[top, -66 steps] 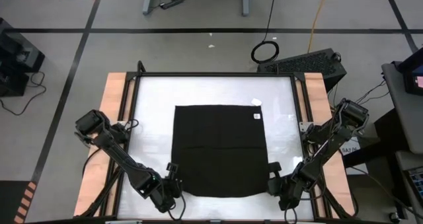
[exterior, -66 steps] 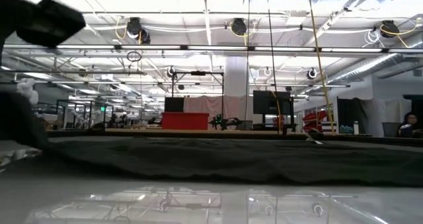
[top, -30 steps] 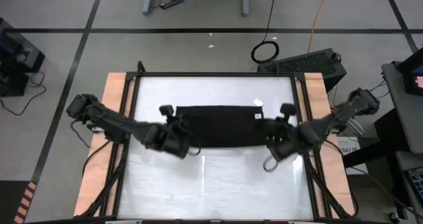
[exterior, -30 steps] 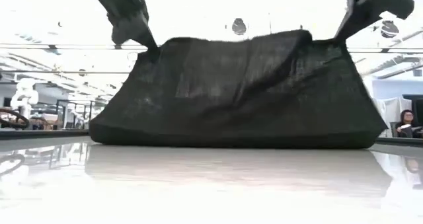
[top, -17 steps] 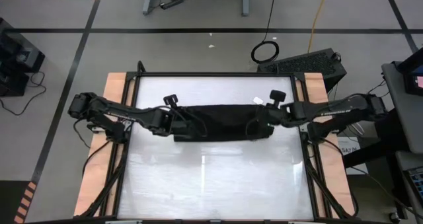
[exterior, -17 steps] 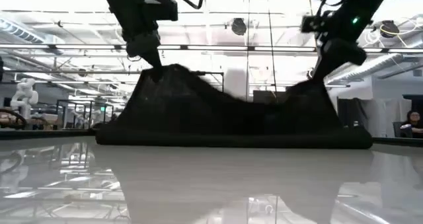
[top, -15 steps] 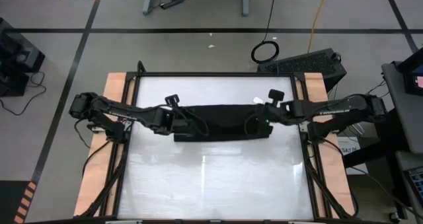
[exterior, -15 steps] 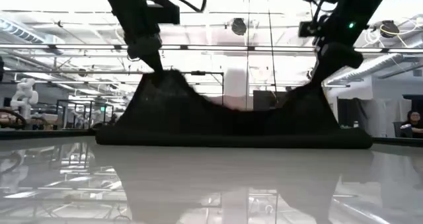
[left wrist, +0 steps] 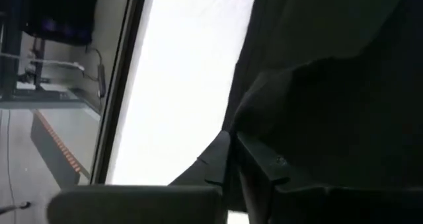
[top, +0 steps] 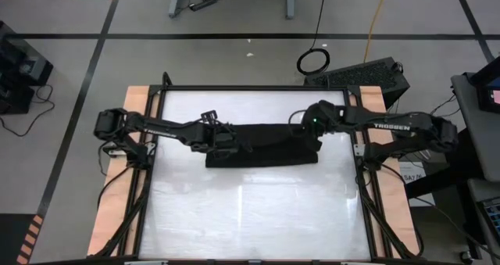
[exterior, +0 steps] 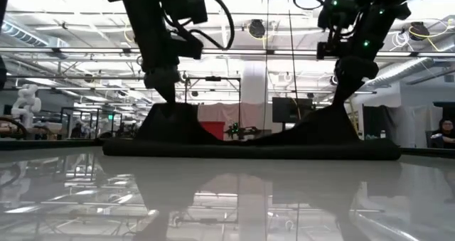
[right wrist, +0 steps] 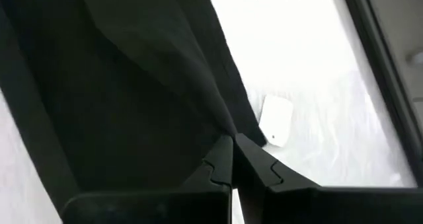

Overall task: Roll towel
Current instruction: Roll the towel

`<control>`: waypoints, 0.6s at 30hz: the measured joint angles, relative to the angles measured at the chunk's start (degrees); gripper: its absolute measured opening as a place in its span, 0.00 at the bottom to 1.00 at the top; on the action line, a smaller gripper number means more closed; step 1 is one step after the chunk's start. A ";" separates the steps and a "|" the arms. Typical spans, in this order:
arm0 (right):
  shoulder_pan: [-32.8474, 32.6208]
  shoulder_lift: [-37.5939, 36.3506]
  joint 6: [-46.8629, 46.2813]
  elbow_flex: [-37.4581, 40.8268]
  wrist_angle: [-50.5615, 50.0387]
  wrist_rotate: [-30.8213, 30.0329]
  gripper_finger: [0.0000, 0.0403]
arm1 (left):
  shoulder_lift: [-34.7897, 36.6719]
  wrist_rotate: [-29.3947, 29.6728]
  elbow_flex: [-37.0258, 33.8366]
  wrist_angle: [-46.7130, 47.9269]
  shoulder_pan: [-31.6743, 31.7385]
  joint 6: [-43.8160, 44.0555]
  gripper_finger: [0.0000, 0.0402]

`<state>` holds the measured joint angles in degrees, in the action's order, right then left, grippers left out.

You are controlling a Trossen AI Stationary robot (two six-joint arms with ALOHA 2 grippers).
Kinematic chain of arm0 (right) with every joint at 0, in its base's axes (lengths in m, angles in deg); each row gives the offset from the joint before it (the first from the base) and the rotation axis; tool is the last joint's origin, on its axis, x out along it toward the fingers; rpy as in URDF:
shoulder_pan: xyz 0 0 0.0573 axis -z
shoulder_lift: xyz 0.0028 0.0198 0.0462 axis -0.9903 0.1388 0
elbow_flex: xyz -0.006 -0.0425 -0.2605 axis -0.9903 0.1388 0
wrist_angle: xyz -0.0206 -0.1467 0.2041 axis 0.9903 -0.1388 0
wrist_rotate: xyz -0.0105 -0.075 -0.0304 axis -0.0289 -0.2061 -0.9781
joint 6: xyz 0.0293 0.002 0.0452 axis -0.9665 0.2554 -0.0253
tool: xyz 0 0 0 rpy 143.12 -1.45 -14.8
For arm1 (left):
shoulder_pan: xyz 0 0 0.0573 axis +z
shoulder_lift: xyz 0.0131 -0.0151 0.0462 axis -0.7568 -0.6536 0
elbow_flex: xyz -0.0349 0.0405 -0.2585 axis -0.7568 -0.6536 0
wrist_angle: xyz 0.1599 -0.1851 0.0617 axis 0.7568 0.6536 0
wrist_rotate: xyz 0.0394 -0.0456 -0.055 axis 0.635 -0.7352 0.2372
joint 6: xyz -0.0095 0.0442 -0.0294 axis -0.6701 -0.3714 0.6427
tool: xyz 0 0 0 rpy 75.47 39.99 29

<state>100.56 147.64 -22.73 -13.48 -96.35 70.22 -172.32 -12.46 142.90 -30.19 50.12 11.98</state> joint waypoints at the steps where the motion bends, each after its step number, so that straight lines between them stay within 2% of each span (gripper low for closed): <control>1: 0.94 0.00 -0.02 0.00 -0.03 0.35 0.00 | -0.12 -0.03 0.00 0.02 0.35 0.03 0.11; 4: 3.16 0.00 -0.01 0.00 -0.32 0.81 0.06 | -0.13 -0.02 0.00 0.09 1.07 0.31 0.19; 9: 3.96 -0.08 -0.34 0.00 -2.85 1.05 0.25 | 0.40 -0.87 0.00 3.83 0.90 2.91 0.39; 12: 3.89 -1.19 -0.68 0.00 -4.82 1.23 0.35 | 0.35 -8.19 0.00 6.22 0.32 2.64 0.49; 15: 3.83 -3.61 -2.00 0.00 -6.52 1.94 0.42 | 0.38 -17.82 -0.40 6.25 -1.37 1.23 0.53; 18: 3.07 -6.35 -1.65 0.03 -6.94 11.10 0.43 | 0.38 -25.59 -1.85 5.93 -3.77 -0.62 0.53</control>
<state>103.64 141.29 -24.38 -13.45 -103.29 81.33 -171.94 -38.05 141.05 -24.26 46.35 11.36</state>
